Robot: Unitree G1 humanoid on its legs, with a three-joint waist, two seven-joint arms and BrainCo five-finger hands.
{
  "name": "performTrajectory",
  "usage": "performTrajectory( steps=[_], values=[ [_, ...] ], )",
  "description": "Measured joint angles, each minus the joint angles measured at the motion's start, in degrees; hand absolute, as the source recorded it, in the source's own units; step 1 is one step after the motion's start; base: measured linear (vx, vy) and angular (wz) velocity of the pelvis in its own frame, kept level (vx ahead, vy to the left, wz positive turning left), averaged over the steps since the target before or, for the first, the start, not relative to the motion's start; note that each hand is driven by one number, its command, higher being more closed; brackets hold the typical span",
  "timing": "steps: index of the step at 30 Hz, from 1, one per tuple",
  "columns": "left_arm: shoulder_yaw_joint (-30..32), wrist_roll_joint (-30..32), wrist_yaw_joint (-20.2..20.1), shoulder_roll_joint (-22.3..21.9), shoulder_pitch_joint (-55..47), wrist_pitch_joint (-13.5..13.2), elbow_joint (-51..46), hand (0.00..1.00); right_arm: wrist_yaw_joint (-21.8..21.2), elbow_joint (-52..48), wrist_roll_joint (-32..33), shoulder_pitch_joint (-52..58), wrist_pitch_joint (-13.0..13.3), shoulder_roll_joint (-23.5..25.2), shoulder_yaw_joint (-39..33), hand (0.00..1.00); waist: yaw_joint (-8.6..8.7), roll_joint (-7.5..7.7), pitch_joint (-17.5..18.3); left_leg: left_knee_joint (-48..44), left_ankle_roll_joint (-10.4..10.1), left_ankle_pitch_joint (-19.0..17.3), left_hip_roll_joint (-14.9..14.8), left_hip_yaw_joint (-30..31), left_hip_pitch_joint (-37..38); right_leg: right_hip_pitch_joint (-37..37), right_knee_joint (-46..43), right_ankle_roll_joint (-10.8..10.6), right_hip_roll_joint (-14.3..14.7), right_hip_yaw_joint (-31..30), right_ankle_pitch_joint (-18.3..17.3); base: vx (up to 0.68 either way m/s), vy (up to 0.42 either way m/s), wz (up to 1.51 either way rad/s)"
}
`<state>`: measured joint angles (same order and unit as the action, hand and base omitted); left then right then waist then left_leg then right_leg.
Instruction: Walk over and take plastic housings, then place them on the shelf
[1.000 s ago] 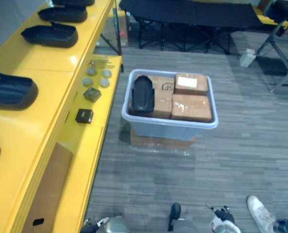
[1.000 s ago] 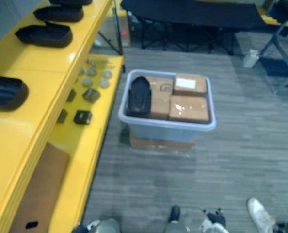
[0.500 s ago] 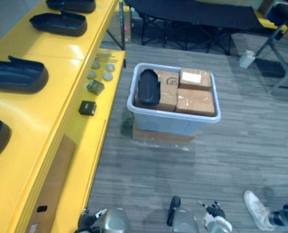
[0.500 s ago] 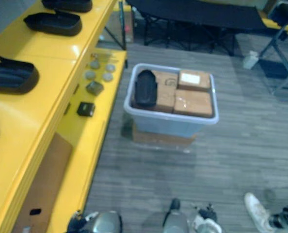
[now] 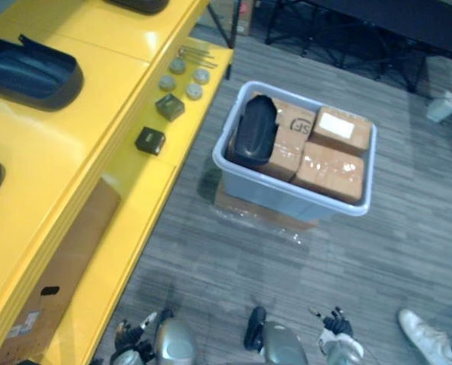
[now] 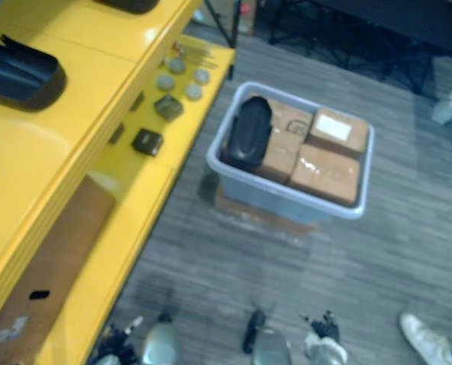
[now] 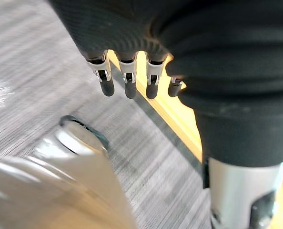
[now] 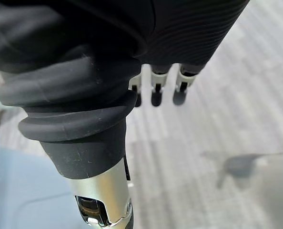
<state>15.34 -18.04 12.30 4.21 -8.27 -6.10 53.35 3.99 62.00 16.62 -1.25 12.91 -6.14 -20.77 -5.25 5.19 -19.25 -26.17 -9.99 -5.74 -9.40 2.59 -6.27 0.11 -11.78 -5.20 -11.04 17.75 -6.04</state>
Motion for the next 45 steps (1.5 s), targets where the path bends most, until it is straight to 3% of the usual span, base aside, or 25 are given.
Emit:
performTrajectory(
  steps=[1,4,5,10,14,18,21,24,25,27,29,31,33,35,36,41,45],
  values=[
    [0.6,0.1,-0.1,-0.5,-0.1,-0.1,0.5,0.00,-0.4,-0.1,-0.7,0.2,0.3,-0.7,-0.3,0.00,-0.16,0.12,0.0,-2.8,0.3,-0.4,-0.2,-1.4,-1.8,1.2,1.3,-0.1,-0.5,0.4,0.0,0.17,-0.067,0.12],
    [1.7,0.5,-1.7,-2.1,-0.7,-0.3,1.9,0.00,-0.4,-0.1,-2.7,-0.1,0.3,-2.9,-0.7,0.00,-0.19,-2.59,0.5,1.3,0.8,-3.7,1.8,-3.2,-3.6,2.8,1.8,-0.3,-0.8,1.2,0.2,0.12,0.106,0.12],
    [2.1,0.6,-2.5,-2.5,-0.9,-0.5,2.1,0.00,-0.4,-0.1,-3.3,-0.3,0.3,-3.5,-1.8,0.00,-0.30,-3.82,0.5,5.7,2.4,-3.5,3.4,-4.8,-2.8,3.7,1.8,-1.3,-1.1,1.6,0.3,0.08,0.199,0.22],
    [1.3,3.3,-5.1,-0.5,-0.8,-0.7,1.8,0.00,-1.3,-0.5,-4.0,-1.9,0.1,-0.7,0.0,0.00,-2.08,-1.84,0.0,8.1,3.3,-3.1,7.0,-4.6,-1.9,5.0,4.5,-2.3,-3.0,2.2,0.7,0.03,0.128,0.22],
    [1.4,7.9,-6.4,-1.4,-0.4,-1.4,2.0,0.00,0.4,-2.4,-3.1,-2.4,-0.3,-0.7,1.0,0.00,-1.70,-3.75,-0.4,10.6,5.1,-1.7,7.3,-4.6,-1.7,4.3,4.3,-2.7,-2.8,2.4,0.9,0.00,0.024,0.10],
    [1.2,7.0,-5.8,-1.4,1.3,-1.7,1.6,0.00,-1.2,-2.8,-4.4,-0.9,0.9,-0.7,3.7,0.00,-0.87,-3.23,-0.7,11.7,5.1,-1.5,6.0,-4.5,-1.8,3.1,3.0,-2.7,-1.8,2.2,0.9,-0.06,-0.031,-0.04],
    [-0.8,6.9,-4.9,1.3,3.2,-1.8,-1.1,0.00,-3.5,-8.4,-11.9,0.3,6.7,-0.8,13.5,0.00,-0.16,-1.01,-2.5,11.0,5.1,-1.5,5.7,-4.7,-2.8,-0.2,-1.2,-2.8,-2.2,0.8,0.2,-0.12,0.018,-0.17],
    [-4.3,6.7,-3.1,5.7,6.8,-2.4,-3.7,0.00,-5.3,-25.5,-22.1,2.9,10.8,-3.1,33.0,0.00,-0.01,1.70,-4.9,6.8,5.7,-3.0,4.9,-3.0,-7.1,-2.9,-3.8,-2.6,-2.0,0.7,0.1,-0.18,0.046,0.08],
    [-4.9,6.6,-2.7,6.6,7.1,-2.4,-3.7,0.00,-5.6,-28.9,-23.9,3.3,11.5,-3.4,36.8,0.00,-0.22,2.27,-4.9,6.3,5.7,-3.0,4.9,-2.9,-7.6,-2.9,-3.2,-2.5,-1.9,0.9,0.2,-0.13,0.034,0.08],
    [-4.9,4.6,-1.4,8.0,7.3,-2.4,-3.7,0.00,-6.5,-40.7,-27.2,1.3,15.5,-3.0,49.0,0.00,-1.01,3.15,-4.9,5.6,5.7,-3.4,4.3,-2.4,-9.1,-2.9,-0.6,-1.6,-1.2,1.0,2.1,-0.12,0.039,-0.01],
    [-4.6,4.4,-1.2,8.5,6.4,-2.6,-2.5,0.00,-5.6,-50.5,-27.1,-0.9,18.2,-2.4,53.9,0.00,-1.24,2.51,-5.3,5.7,5.6,-3.3,3.6,-1.5,-9.5,-3.0,0.1,0.1,0.3,1.0,4.3,-0.10,0.029,0.05],
    [-3.7,4.5,-1.2,8.8,4.6,-3.2,-1.8,0.00,-2.6,-58.0,-25.9,-3.1,19.2,-2.8,52.6,0.00,-2.06,2.98,-5.0,5.8,5.3,-3.2,3.3,-1.6,-9.3,-1.7,2.7,0.1,1.0,1.0,5.4,-0.03,0.008,0.01],
    [-2.8,4.5,-1.2,9.0,3.4,-3.6,0.1,0.00,0.2,-60.0,-23.8,-6.1,18.8,-3.0,49.6,0.00,-2.10,3.76,-4.5,6.1,4.8,-2.9,3.5,-1.9,-8.6,-0.3,4.6,-0.4,1.0,1.1,5.6,0.00,0.000,0.00],
    [-2.6,4.3,-2.1,8.0,1.6,-3.9,2.0,0.00,4.8,-60.3,-14.4,-12.1,15.0,-3.9,40.6,0.00,-2.00,3.92,-4.2,7.9,5.0,-2.0,4.0,-2.2,-5.8,2.7,6.9,-0.9,0.9,1.3,5.3,0.04,-0.053,0.00],
    [-2.6,4.3,-2.5,7.4,1.1,-3.9,2.0,0.00,6.1,-60.3,-12.9,-13.2,13.9,-4.4,38.4,0.00,-1.99,3.75,-4.1,8.4,5.0,-1.8,4.2,-2.3,-5.1,3.5,7.4,-1.3,0.7,1.5,5.2,0.05,-0.065,0.10],
    [-3.0,7.5,-4.5,1.8,-2.0,-3.9,1.8,0.00,13.8,-58.4,-6.1,-13.0,7.0,-8.0,23.9,0.00,-1.60,-0.45,0.8,12.9,4.5,1.1,5.4,-0.3,-1.5,7.6,8.4,-3.1,0.1,6.0,4.3,0.07,-0.049,0.31],
    [-4.4,10.7,-4.5,2.0,-2.7,-4.0,1.2,0.00,18.6,-53.2,-3.7,-14.2,2.1,-9.1,15.8,0.00,-1.10,-1.24,2.1,19.1,4.2,5.2,5.5,0.1,0.9,8.2,8.2,-3.1,-0.1,7.6,4.2,-0.01,-0.028,0.25]
  ],
)
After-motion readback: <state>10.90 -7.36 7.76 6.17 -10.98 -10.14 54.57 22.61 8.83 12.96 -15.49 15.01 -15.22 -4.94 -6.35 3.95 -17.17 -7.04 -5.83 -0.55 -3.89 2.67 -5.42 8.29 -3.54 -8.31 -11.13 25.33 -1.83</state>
